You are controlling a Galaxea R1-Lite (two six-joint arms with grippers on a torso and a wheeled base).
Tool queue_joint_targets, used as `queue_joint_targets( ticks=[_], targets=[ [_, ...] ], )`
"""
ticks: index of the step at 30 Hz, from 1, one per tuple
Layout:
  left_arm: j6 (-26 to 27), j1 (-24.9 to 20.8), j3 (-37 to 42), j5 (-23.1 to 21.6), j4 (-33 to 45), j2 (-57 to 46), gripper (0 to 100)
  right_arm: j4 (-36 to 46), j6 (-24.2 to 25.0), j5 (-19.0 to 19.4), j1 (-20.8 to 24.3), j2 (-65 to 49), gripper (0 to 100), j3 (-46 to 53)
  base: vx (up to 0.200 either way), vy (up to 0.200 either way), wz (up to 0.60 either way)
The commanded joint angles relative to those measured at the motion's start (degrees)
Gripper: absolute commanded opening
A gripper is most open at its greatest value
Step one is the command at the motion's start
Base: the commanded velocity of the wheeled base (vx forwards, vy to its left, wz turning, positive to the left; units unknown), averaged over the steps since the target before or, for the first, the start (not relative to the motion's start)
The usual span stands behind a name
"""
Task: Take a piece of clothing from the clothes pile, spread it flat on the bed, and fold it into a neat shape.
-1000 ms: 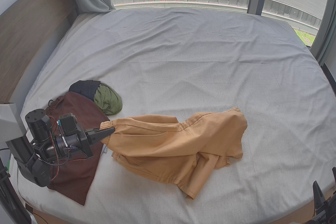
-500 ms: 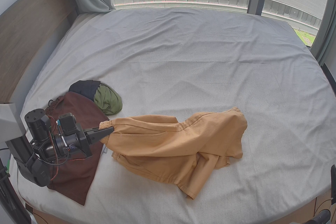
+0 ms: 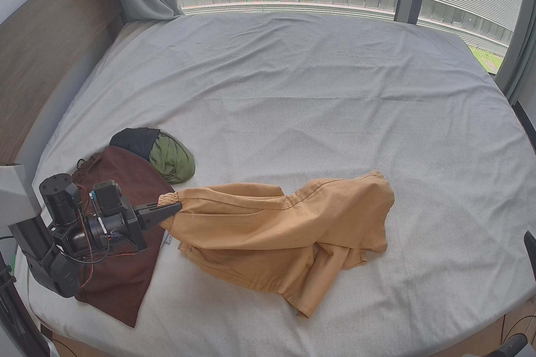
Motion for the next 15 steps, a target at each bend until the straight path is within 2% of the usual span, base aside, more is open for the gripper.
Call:
queue_joint_targets(
  ticks=[1, 6, 12, 15],
  targets=[
    [-0.01, -0.11, -0.01, 0.0, -0.01, 0.01, 0, -0.25, 1.1, 1.11, 0.06, 10.14, 100, -3.05, 0.0, 0.0, 0.0],
    [-0.01, -0.02, 0.08, 0.0, -0.01, 0.01, 0, -0.96, 2.68, 2.61, 0.23, 16.03, 100, -5.07, 0.0, 0.0, 0.0],
    [-0.01, 0.07, -0.01, 0.0, -0.01, 0.28, 0, -0.96, 6.9, 9.99, 0.14, 20.69, 100, -7.89, 0.0, 0.0, 0.0],
    [-0.01, 0.07, -0.01, 0.0, -0.01, 0.36, 0, -1.04, 7.86, 10.69, 0.14, 23.76, 100, -8.24, 0.0, 0.0, 0.0]
  ],
)
